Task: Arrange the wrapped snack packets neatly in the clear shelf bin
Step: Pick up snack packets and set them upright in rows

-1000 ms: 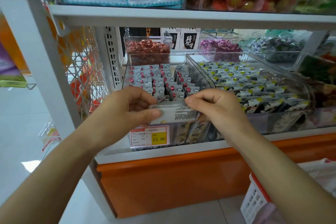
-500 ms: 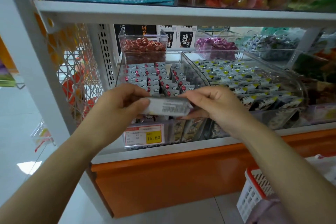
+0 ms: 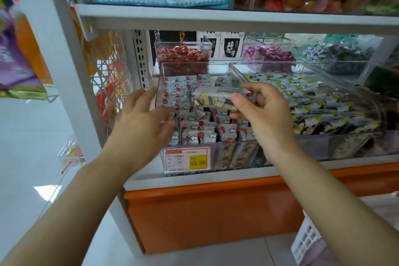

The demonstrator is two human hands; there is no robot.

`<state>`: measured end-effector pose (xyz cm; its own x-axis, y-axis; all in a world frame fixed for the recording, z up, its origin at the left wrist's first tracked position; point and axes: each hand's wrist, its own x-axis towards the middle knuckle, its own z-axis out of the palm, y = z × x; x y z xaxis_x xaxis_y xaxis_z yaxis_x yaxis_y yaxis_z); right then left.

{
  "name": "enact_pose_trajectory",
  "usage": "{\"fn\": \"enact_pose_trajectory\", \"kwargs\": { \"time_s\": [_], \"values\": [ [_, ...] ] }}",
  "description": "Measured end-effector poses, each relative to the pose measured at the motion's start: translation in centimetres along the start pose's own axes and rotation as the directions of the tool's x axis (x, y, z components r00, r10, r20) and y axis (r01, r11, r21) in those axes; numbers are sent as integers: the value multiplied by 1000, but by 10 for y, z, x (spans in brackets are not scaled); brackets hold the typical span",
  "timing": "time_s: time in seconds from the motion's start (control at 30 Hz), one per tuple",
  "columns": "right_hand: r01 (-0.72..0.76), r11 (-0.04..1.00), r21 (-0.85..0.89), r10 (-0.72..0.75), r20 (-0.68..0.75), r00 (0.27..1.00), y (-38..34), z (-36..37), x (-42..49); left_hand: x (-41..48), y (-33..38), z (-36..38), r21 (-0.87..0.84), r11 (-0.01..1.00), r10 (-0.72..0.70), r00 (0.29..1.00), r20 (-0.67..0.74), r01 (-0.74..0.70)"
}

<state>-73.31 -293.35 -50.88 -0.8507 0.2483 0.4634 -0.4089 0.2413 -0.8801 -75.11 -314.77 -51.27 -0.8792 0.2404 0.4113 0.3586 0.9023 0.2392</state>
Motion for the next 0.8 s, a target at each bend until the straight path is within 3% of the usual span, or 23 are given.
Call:
{"fn": "enact_pose_trajectory", "kwargs": {
  "time_s": [0.1, 0.23, 0.4, 0.57, 0.7, 0.8],
  "values": [
    [-11, 1000, 5, 11, -18, 1000, -1, 9, 4, -5, -1, 8, 59, 998, 4, 998, 63, -7],
    [96, 972, -213, -89, 42, 995, -7, 28, 15, -5, -5, 6, -31, 1000, 0, 1000, 1, 0],
    [305, 845, -438, -152, 351, 924, -13, 69, 38, -9, -9, -2, -211, 978, -9, 999, -36, 1],
    [377, 742, -554, 40, 599, 800, -7, 98, 47, -9, -15, -2, -250, 968, -11, 997, 75, 29],
    [551, 496, -671, 119, 681, 722, -4, 97, 49, -6, -18, -3, -220, 975, -4, 991, 131, 33],
    [514, 564, -647, 159, 695, 701, -11, 95, 59, -5, -19, -4, -227, 973, -4, 987, 159, 40]
  ]
}}
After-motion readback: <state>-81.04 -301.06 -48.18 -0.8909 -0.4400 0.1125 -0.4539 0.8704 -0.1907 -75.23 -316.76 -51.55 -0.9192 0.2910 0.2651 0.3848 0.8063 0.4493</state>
